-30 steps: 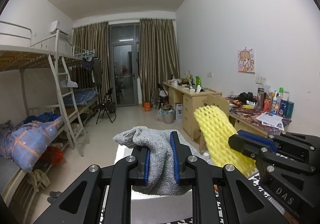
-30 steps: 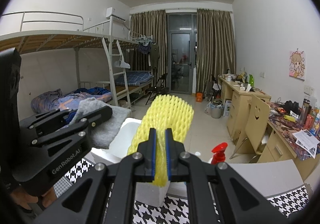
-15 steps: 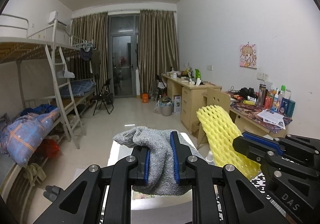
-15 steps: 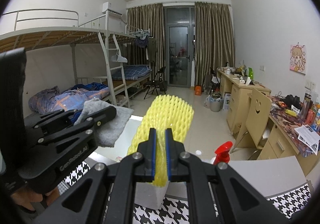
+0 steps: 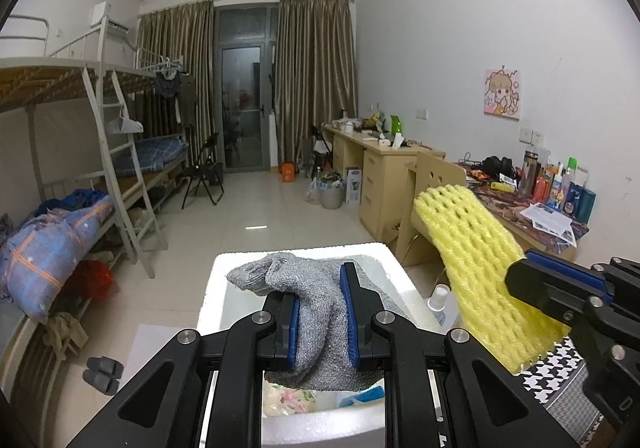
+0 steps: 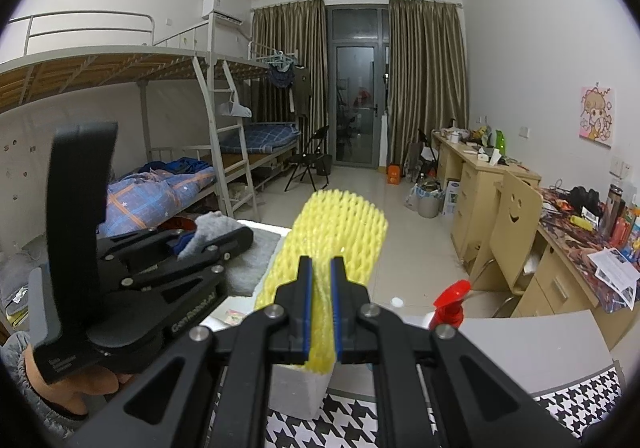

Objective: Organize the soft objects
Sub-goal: 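Lower the grey cloth into the foam box and open the left gripper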

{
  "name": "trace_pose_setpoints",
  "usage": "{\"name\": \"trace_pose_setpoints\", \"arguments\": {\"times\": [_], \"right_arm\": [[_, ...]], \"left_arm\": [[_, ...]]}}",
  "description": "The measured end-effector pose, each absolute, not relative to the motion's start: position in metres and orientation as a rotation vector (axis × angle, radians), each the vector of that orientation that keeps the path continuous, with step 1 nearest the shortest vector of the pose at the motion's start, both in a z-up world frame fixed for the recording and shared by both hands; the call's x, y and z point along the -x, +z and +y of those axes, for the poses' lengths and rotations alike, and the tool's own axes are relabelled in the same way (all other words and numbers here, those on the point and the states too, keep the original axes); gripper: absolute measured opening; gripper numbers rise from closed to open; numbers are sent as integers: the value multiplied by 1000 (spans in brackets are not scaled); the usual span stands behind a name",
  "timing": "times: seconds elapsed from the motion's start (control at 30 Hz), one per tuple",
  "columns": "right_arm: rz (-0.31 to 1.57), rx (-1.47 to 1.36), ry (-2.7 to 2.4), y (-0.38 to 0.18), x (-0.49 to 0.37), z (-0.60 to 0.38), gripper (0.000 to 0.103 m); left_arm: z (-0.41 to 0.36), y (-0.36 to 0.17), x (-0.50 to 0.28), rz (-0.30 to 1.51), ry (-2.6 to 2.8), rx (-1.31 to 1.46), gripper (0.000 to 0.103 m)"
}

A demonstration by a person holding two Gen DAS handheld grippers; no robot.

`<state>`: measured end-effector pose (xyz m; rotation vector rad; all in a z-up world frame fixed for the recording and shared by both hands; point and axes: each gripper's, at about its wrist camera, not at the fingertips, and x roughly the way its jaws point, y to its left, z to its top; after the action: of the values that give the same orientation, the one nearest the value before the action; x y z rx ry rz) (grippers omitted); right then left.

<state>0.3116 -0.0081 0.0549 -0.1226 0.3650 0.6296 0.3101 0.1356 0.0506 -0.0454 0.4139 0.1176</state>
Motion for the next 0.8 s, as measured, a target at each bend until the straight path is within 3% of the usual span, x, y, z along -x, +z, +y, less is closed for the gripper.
{"name": "trace_pose_setpoints", "arguments": {"times": [0.2,0.27,0.3,0.4,0.53,0.8], "right_arm": [[371,123,626,56,-316,-6,11],[373,125,626,56,-316,-5,11],[374,127,627,56,-317,-5,11],[375,130,628,55,-318,-3,11],[379,125,631,55,-323,-3,11],[374,121,642,55,-323,-1,11]], "left_arm": [[142,45,-329,461,128,48,23],[144,42,-333,482,136,45,35],[144,41,-334,487,138,44,49],[144,41,-330,479,168,22,72],[147,44,-323,465,186,35,90],[153,56,-305,408,192,43,95]]}}
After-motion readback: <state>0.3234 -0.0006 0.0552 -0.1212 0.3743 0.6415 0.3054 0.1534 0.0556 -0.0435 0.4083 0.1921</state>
